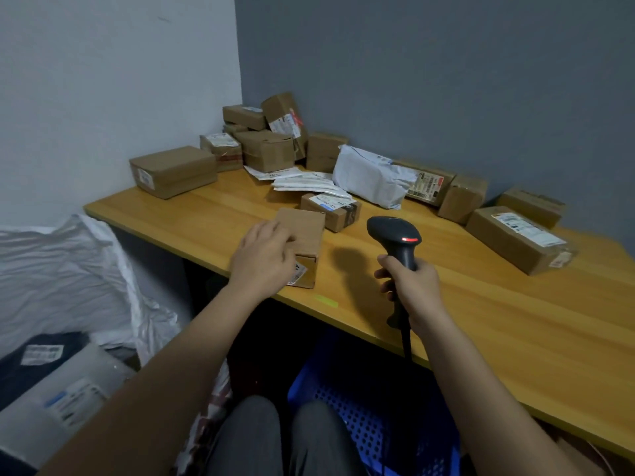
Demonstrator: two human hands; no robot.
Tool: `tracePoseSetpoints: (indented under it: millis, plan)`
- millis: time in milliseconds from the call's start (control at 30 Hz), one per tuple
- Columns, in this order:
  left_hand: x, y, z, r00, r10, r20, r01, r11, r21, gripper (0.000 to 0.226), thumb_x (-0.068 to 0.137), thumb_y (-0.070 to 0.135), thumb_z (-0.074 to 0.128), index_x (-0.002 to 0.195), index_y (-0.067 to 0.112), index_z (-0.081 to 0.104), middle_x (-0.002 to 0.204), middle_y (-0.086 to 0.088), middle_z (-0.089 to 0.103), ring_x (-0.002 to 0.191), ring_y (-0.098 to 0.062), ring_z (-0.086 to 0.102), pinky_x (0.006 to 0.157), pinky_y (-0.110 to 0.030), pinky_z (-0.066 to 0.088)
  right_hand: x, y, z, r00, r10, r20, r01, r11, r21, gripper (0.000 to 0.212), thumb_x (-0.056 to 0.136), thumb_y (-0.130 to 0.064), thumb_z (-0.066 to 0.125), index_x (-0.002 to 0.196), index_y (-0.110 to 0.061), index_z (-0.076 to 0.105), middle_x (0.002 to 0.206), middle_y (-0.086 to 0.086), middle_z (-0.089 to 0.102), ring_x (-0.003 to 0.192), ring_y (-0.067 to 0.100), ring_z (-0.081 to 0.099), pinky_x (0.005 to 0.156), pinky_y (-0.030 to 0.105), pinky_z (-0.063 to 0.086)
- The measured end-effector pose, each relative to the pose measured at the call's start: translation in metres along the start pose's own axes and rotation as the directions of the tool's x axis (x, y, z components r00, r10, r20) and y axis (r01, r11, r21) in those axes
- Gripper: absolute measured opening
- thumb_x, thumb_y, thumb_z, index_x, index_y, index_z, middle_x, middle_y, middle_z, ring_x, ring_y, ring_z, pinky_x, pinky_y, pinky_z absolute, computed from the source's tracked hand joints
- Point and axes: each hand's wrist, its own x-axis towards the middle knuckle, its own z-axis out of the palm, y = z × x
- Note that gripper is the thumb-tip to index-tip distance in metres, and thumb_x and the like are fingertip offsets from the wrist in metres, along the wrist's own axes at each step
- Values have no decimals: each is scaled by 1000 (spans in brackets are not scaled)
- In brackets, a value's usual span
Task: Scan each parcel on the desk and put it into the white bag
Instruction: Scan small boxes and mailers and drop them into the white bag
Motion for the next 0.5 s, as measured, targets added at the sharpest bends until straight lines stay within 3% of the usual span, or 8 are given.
tracePoseSetpoints:
  millis: [100, 167, 267, 333, 367, 433, 467, 500]
  plan:
    - [4, 29, 7, 948, -264, 175, 262, 964, 38, 91, 79, 80, 42, 142, 17, 28, 160, -14, 3, 147, -37, 2, 115, -53, 18, -7, 1, 2, 1000, -16, 16, 16, 1000, -5, 14, 91, -25, 66, 97, -12, 61, 83, 8, 67, 61, 16, 57, 54, 27, 46]
    - [8, 43, 12, 919, -359, 165, 354, 933, 56, 103, 74, 80, 51, 145, 14, 16, 158, -21, 5, 144, -40, 9, 111, -53, 25, -10, 2, 3, 999, -30, 24, 31, 999, -27, 11, 91, -25, 66, 92, -15, 61, 82, 8, 67, 60, 16, 56, 56, 28, 45]
    - [10, 47, 14, 931, -359, 68, 356, 933, 53, 84, 77, 65, 61, 135, 14, 25, 142, -17, 30, 126, -34, 32, 92, -42, 39, -13, 5, -2, 999, -30, 37, 32, 998, -58, 11, 91, -25, 66, 91, -15, 61, 81, 8, 68, 60, 16, 56, 57, 29, 46]
    - [10, 40, 11, 947, -299, 116, 304, 952, -31, 75, 77, 61, 62, 131, 18, 31, 133, -9, 36, 121, -30, 35, 87, -39, 37, -16, 7, -8, 999, -31, 33, 32, 998, -54, 12, 91, -25, 66, 93, -15, 61, 82, 8, 68, 61, 16, 57, 59, 30, 46]
    - [11, 33, 10, 943, -280, 182, 308, 939, -153, 68, 78, 60, 60, 129, 22, 35, 129, -4, 39, 119, -26, 37, 86, -38, 37, -17, 8, -12, 999, -33, 26, 34, 998, -46, 12, 91, -25, 66, 94, -14, 61, 82, 7, 68, 62, 16, 57, 60, 31, 47]
    - [10, 22, 5, 904, -264, 335, 405, 777, -481, 48, 83, 62, 53, 117, 29, 46, 123, 1, 50, 109, -21, 49, 88, -36, 41, -20, 10, -18, 999, -44, 9, 45, 999, -21, 13, 91, -25, 66, 96, -13, 62, 82, 7, 69, 63, 17, 57, 59, 30, 47]
    - [8, 17, 5, 893, -274, 358, 442, 686, -577, 43, 85, 63, 46, 112, 29, 52, 123, -1, 56, 104, -20, 54, 89, -36, 44, -22, 10, -20, 999, -53, 2, 53, 999, -5, 14, 91, -25, 66, 96, -12, 63, 81, 7, 69, 63, 17, 57, 58, 29, 46]
    - [6, 13, 5, 894, -295, 338, 446, 669, -595, 44, 88, 62, 41, 113, 28, 56, 123, -2, 59, 104, -21, 56, 92, -36, 46, -23, 11, -22, 998, -59, -8, 59, 998, 6, 15, 91, -25, 66, 97, -11, 63, 81, 7, 69, 62, 17, 56, 57, 29, 46]
